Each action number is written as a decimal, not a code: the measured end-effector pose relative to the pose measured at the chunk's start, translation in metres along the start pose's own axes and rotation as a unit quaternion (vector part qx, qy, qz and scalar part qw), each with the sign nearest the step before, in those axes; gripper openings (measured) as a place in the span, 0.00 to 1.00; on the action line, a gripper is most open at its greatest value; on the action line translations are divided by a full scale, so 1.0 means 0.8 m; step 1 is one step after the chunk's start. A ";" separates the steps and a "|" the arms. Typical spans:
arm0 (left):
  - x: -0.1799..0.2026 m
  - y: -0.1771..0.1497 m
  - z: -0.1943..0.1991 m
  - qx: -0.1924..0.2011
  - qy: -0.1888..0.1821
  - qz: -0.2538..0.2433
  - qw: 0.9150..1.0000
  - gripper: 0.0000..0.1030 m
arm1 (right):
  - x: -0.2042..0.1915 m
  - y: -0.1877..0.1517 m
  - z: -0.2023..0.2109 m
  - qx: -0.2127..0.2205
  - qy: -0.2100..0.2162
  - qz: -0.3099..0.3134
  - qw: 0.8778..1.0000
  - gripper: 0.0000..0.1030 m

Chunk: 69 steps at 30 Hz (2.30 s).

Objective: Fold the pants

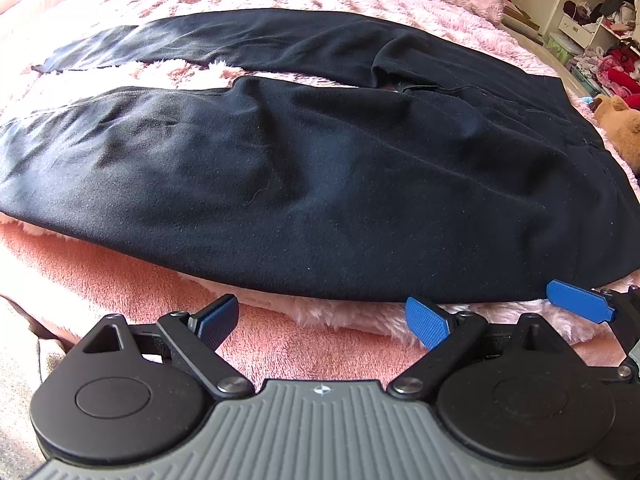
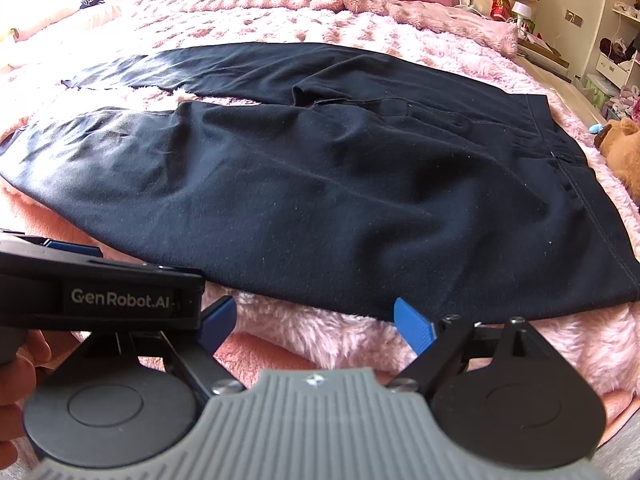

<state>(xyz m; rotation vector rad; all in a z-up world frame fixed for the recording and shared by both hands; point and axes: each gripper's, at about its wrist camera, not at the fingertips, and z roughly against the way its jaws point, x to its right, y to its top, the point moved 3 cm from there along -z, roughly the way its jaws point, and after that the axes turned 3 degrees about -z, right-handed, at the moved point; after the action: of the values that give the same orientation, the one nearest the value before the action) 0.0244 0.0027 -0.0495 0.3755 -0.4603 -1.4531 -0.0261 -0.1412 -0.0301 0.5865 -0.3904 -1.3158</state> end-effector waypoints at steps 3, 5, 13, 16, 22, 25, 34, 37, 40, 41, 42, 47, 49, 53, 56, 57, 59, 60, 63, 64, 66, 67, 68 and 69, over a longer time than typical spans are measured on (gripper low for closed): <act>-0.002 -0.001 -0.001 -0.004 0.001 0.001 1.000 1.00 | -0.002 -0.001 0.000 0.001 -0.002 0.006 1.000 0.80; -0.004 -0.001 0.000 -0.003 0.004 0.000 1.000 1.00 | -0.002 -0.001 0.001 0.002 -0.001 0.006 1.000 0.80; -0.083 0.019 0.018 0.033 0.025 0.114 0.993 1.00 | 0.012 0.008 0.015 0.028 0.018 -0.023 0.999 0.80; -0.137 0.026 0.027 0.044 0.035 0.177 0.983 0.96 | 0.015 0.011 0.017 0.034 0.018 -0.032 0.999 0.80; -0.251 0.028 0.055 0.101 0.043 0.297 0.948 0.81 | 0.008 0.010 0.015 0.032 0.016 -0.021 0.999 0.80; -0.308 0.027 0.069 0.144 0.025 0.351 0.925 0.77 | 0.003 0.009 0.013 0.031 0.024 -0.018 0.999 0.80; -0.401 -0.001 0.029 0.114 -0.121 0.461 0.872 0.58 | 0.029 0.007 0.020 0.033 0.030 -0.040 0.998 0.72; -0.396 -0.005 0.015 0.099 -0.163 0.466 0.864 0.58 | 0.069 0.005 0.030 0.029 0.012 -0.079 0.996 0.58; -0.389 -0.002 0.017 0.105 -0.165 0.451 0.871 0.58 | 0.124 -0.005 0.036 0.016 0.023 -0.170 0.985 0.41; -0.383 -0.001 0.018 0.107 -0.175 0.444 0.872 0.58 | 0.141 -0.010 0.038 0.015 0.029 -0.202 0.979 0.35; -0.379 0.001 0.017 0.108 -0.188 0.439 0.872 0.58 | 0.154 -0.015 0.039 0.015 0.032 -0.229 0.973 0.32; -0.348 0.010 0.001 0.079 -0.260 0.416 0.868 0.58 | 0.217 -0.037 0.048 0.031 0.043 -0.353 0.934 0.29; -0.335 0.012 -0.004 0.071 -0.288 0.403 0.866 0.58 | 0.238 -0.042 0.048 0.045 0.054 -0.394 0.916 0.29; -0.307 0.008 -0.024 0.044 -0.367 0.405 0.836 0.58 | 0.276 -0.049 0.031 0.052 0.126 -0.482 0.865 0.32; -0.286 0.003 -0.050 0.003 -0.418 0.421 0.805 0.58 | 0.284 -0.044 0.023 0.075 0.195 -0.503 0.839 0.32; -0.282 0.002 -0.057 -0.004 -0.415 0.425 0.804 0.58 | 0.284 -0.039 0.021 0.080 0.215 -0.495 0.838 0.32; -0.277 0.002 -0.071 -0.012 -0.398 0.433 0.809 0.58 | 0.281 -0.027 0.018 0.100 0.227 -0.472 0.846 0.32; -0.276 0.001 -0.076 -0.011 -0.397 0.439 0.806 0.58 | 0.280 -0.023 0.017 0.106 0.227 -0.465 0.849 0.32; -0.279 -0.009 -0.089 -0.019 -0.404 0.472 0.783 0.58 | 0.284 -0.023 0.008 0.100 0.232 -0.471 0.845 0.32; -0.282 -0.015 -0.089 -0.020 -0.402 0.486 0.776 0.58 | 0.285 -0.026 0.006 0.094 0.231 -0.480 0.841 0.32; -0.288 -0.026 -0.083 -0.011 -0.390 0.504 0.771 0.58 | 0.290 -0.035 0.005 0.085 0.227 -0.495 0.835 0.32; -0.292 -0.029 -0.078 -0.005 -0.373 0.507 0.777 0.58 | 0.293 -0.039 0.005 0.086 0.227 -0.501 0.831 0.32; -0.296 -0.031 -0.075 0.000 -0.355 0.506 0.786 0.58 | 0.296 -0.041 0.004 0.087 0.227 -0.510 0.825 0.32; -0.300 -0.034 -0.071 0.006 -0.334 0.508 0.794 0.58 | 0.298 -0.044 0.004 0.089 0.227 -0.517 0.821 0.32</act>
<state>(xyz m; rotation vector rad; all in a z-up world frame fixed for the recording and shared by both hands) 0.0164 0.2378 -0.1293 -0.3937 -1.0424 -0.4568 -0.0030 -0.3788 -0.0625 1.3517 0.2789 -2.0984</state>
